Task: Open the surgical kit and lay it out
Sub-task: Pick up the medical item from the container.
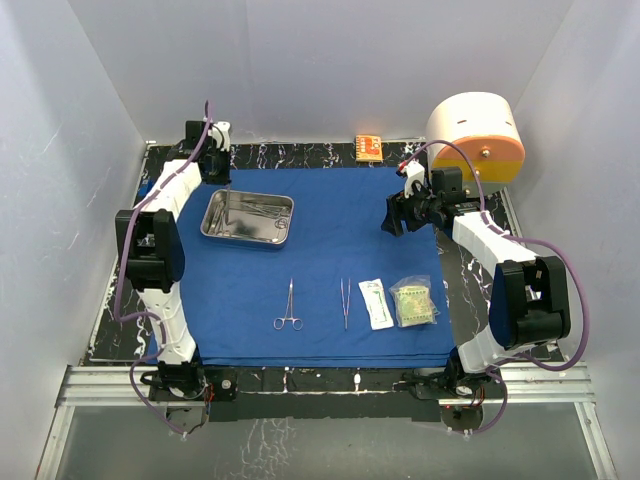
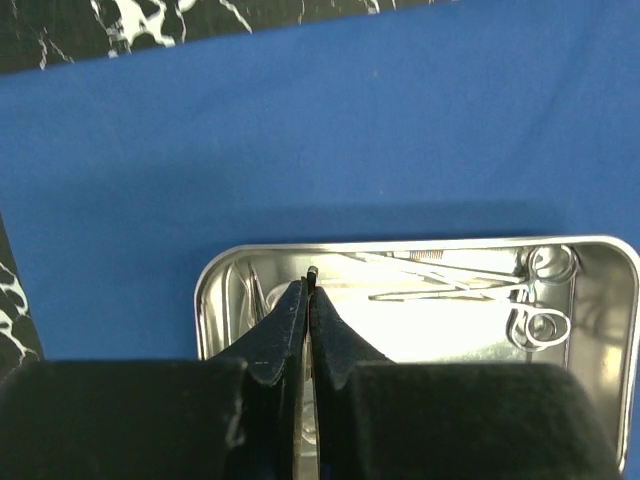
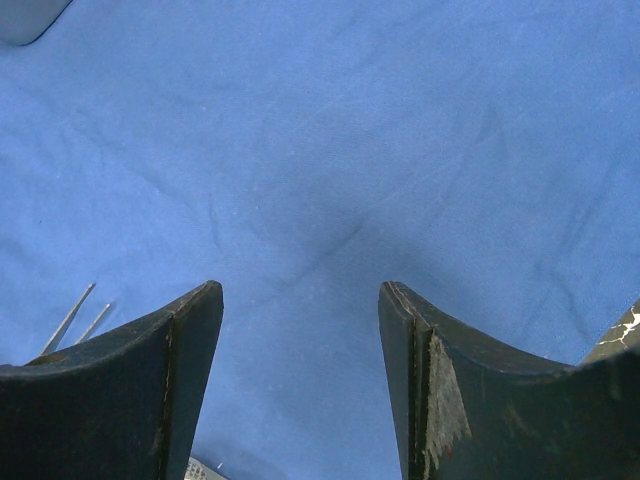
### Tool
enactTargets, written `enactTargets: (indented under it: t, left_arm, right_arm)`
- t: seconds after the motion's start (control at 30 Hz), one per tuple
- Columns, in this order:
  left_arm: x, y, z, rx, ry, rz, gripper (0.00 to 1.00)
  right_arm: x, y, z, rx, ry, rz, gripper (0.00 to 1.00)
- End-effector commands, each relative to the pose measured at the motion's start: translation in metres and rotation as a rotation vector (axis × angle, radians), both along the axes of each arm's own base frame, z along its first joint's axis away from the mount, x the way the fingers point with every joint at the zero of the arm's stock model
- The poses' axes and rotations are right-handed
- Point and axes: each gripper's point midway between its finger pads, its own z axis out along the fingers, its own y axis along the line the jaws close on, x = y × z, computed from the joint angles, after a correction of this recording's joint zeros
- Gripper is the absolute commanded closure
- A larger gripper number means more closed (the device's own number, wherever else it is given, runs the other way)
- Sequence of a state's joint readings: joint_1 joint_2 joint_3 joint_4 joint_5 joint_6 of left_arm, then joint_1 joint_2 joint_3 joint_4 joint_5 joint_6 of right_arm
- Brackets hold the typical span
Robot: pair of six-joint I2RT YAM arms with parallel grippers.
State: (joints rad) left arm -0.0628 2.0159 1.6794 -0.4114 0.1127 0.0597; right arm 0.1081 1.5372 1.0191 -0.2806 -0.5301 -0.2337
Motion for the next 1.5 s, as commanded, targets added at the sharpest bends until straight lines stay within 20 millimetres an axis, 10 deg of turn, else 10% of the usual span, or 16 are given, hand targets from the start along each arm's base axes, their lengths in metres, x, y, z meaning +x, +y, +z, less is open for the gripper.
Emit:
enactTargets:
  t: [0.0,0.5,1.47]
  left_arm:
    - [0.022,-0.004,0.020,-0.003,-0.072,-0.009,1.00]
    - [0.049,-0.003,-0.009,0.004,-0.069,0.004,1.00]
    - [0.041,-0.004,-0.017,0.002,-0.046,-0.008,0.91]
  right_arm:
    - [0.008,0.000,0.024,0.013,-0.080,0.000,0.37]
    - [0.009,-0.001,0.019,0.007,-0.070,-0.001,0.37]
    - [0.009,-0.002,0.018,-0.001,-0.069,-0.003,0.36]
